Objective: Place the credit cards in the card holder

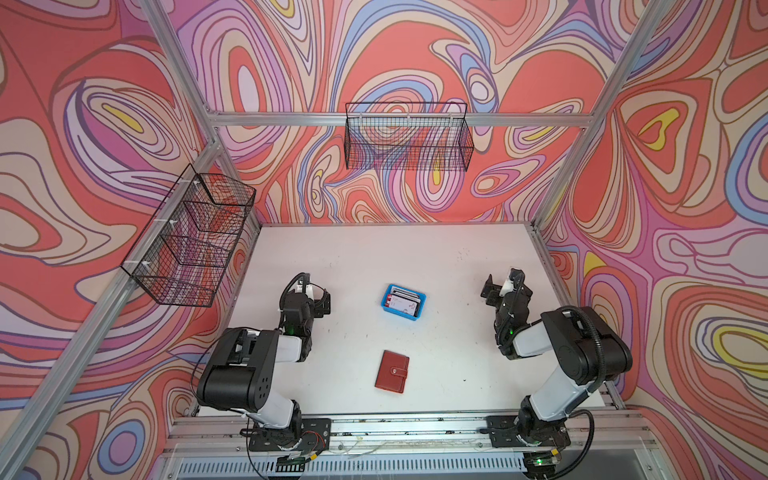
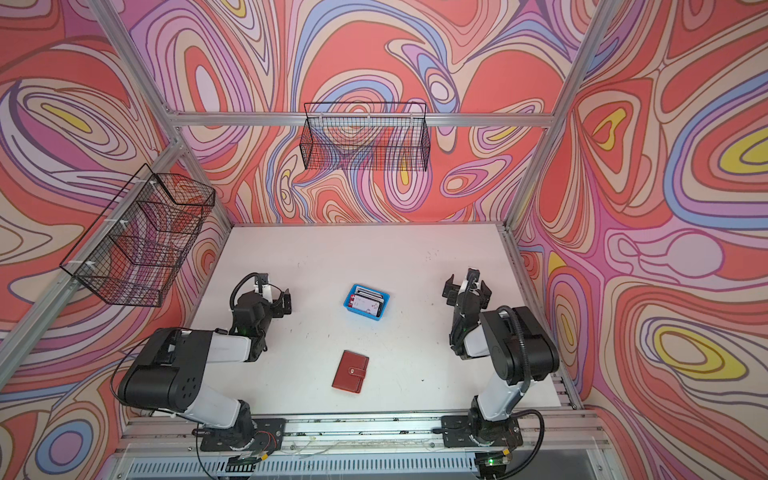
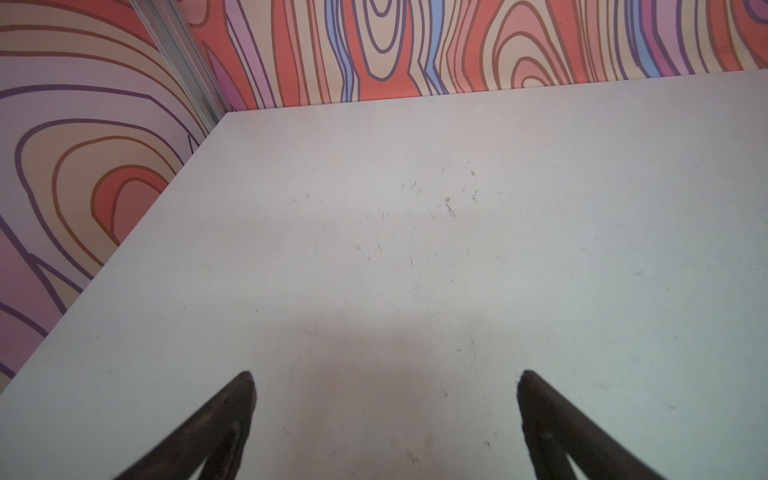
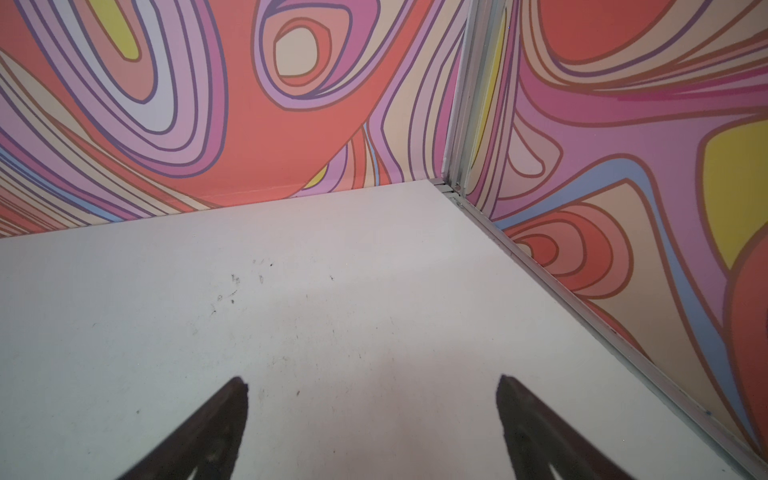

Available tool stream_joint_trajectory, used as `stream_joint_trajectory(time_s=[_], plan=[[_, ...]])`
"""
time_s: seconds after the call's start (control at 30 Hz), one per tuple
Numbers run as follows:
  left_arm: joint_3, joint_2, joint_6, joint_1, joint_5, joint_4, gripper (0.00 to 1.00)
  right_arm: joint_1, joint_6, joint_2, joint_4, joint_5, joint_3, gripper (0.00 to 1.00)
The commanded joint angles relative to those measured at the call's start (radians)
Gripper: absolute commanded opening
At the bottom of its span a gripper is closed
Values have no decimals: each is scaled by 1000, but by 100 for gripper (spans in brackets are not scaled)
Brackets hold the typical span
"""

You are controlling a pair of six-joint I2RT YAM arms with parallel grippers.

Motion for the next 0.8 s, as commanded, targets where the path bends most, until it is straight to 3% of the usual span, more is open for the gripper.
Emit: stream_joint_trajectory(time_s=[0.0,0.27,0.4,0.5,0.6,0.77], plan=[[12,-3,2,6,6,6,100,4,-17,10,28,12,-3,98],[-16,-11,3,6,20,49,100,4,-10,-73,135,16,-98,98],[-120,-69,-1,6,3,203,100,4,-12,-230,19,24,-106,98],[-168,-206,-12,6,-12,174,100,5,14,-321,-147,33,-63,98],[-132,-394,-22,5,-27,-51,100,4,115,-408,-381,69,25,98],[24,-628,-205,6,-149,-524,100,4,345,-550,-1042,0,325,98]])
